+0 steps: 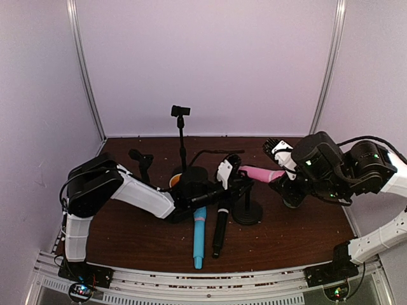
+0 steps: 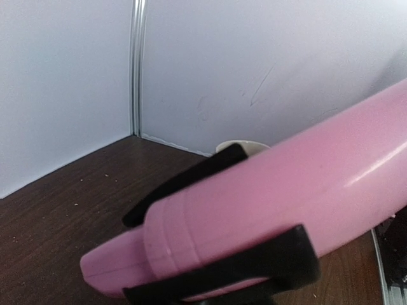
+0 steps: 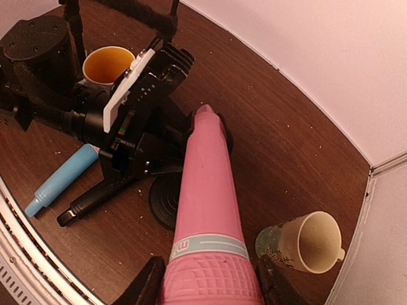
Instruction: Attach the microphones to the stand
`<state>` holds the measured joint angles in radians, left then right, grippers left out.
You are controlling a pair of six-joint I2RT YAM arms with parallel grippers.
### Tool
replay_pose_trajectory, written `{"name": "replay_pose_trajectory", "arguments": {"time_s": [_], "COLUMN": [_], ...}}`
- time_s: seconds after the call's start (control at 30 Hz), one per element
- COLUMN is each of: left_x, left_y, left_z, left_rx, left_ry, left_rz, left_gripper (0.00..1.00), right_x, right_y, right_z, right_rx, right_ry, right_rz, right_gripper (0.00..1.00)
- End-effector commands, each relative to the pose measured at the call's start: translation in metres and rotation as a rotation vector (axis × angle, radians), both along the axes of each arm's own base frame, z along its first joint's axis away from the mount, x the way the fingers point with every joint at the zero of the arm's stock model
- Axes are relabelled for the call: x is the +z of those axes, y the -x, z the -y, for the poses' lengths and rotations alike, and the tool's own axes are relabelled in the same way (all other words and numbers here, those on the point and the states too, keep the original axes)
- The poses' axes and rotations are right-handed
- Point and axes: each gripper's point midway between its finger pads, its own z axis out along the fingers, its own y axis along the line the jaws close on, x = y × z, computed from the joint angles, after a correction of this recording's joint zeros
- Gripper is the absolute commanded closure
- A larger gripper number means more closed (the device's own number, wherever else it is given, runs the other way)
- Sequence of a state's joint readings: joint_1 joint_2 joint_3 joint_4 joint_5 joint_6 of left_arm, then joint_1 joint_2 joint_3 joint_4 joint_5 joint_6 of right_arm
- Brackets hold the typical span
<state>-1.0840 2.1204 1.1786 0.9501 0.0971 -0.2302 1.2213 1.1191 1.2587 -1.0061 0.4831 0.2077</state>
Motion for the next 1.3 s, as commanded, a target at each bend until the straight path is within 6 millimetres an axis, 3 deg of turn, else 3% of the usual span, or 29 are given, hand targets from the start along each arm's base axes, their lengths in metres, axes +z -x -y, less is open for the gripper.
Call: {"name": "replay_pose_trajectory", "arguments": {"time_s": [0.0, 0.07, 0.2, 0.53, 1.07, 1.27], "left_x": [0.026, 0.024, 0.020, 0.025, 0.020, 0.018], "left_y": [0.030, 0.024, 0.019, 0.018, 0.006, 0.005], "left_z": [0.001, -0.006, -0.006, 0.006, 0.032, 0.033], "left_rx": [0.016, 0.072, 0.109, 0.091, 0.091, 0.066], "left_ry": [0.078, 0.087, 0.080, 0.089, 0.064, 0.067], "left_rz": [0.074, 0.056, 0.048, 0.087, 0.085, 0.078], "left_gripper": [0.61, 0.54, 0.54, 0.62, 0.57, 0.79], "right_x": [0.007, 0.016, 0.027, 0.014, 0.016, 0.016], "right_y": [-0.017, -0.017, -0.016, -0.009, -0.004, -0.003], "right_z": [0.002, 0.008, 0.017, 0.013, 0.008, 0.005], "right_rx": [-0.131, -0.144, -0.158, -0.126, -0.097, -0.076], "right_ry": [-0.060, -0.085, -0.109, -0.101, -0.116, -0.107], "right_rz": [0.035, 0.054, 0.070, 0.022, -0.002, -0.006], "right_gripper": [1.00, 1.00, 1.00, 1.00, 1.00, 1.00]}}
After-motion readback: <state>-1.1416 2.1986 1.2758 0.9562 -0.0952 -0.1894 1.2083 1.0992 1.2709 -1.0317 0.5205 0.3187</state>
